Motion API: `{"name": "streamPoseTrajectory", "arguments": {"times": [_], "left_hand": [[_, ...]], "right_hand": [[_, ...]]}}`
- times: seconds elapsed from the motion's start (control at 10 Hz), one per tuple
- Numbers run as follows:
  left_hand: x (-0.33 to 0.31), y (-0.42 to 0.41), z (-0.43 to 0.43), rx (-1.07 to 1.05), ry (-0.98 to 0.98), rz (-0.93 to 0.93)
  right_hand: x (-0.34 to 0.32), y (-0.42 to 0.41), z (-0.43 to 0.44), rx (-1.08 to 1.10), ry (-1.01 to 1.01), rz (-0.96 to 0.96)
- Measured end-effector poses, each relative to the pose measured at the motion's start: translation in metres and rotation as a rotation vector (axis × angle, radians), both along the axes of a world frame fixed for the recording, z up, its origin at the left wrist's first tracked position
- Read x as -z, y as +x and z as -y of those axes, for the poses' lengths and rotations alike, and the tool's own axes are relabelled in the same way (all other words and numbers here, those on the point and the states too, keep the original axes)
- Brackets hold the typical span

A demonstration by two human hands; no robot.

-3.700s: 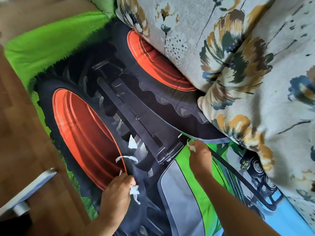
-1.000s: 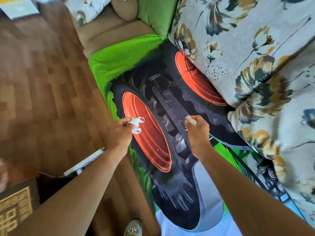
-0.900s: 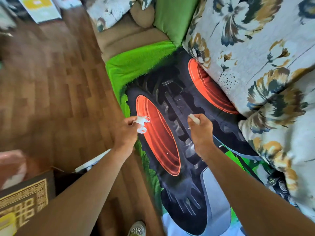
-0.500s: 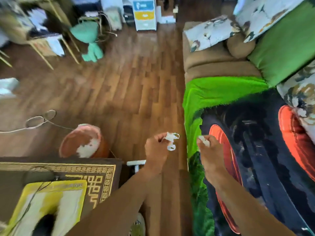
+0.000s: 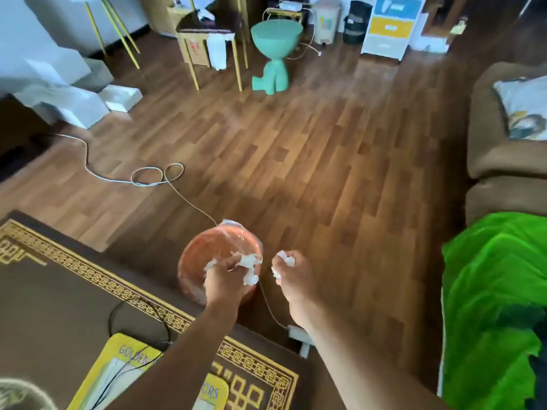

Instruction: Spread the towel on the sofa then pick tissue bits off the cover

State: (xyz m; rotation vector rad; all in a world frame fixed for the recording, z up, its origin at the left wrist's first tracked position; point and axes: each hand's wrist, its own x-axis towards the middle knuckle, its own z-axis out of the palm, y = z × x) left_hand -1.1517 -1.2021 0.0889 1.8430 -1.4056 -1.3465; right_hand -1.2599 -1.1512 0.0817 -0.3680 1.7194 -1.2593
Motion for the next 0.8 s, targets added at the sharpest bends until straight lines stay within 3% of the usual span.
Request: {"name": "streamPoseTrajectory", "arguments": {"times": [0.1, 0.4, 0.6, 0.8], "left_hand": [[0.048, 0.041, 0.043, -0.133, 0.153, -0.014], [0.132, 0.096, 0.107, -0.253, 0.337, -0.173], [0.144, 0.097, 0.119, -0.323, 0.331, -0.156], [0.139, 0.096, 0.117, -0.380, 0.333, -0.309]], "right_hand": [[0.046, 0.032, 0.053, -0.046, 0.086, 0.178], [0.146, 0.080, 0.127, -0.018, 0.274, 0.361], [0.165, 0.090, 0.141, -0.012, 0.325, 0.363], [0.148, 0.091, 0.136, -0.045, 0.321, 0.321]]}}
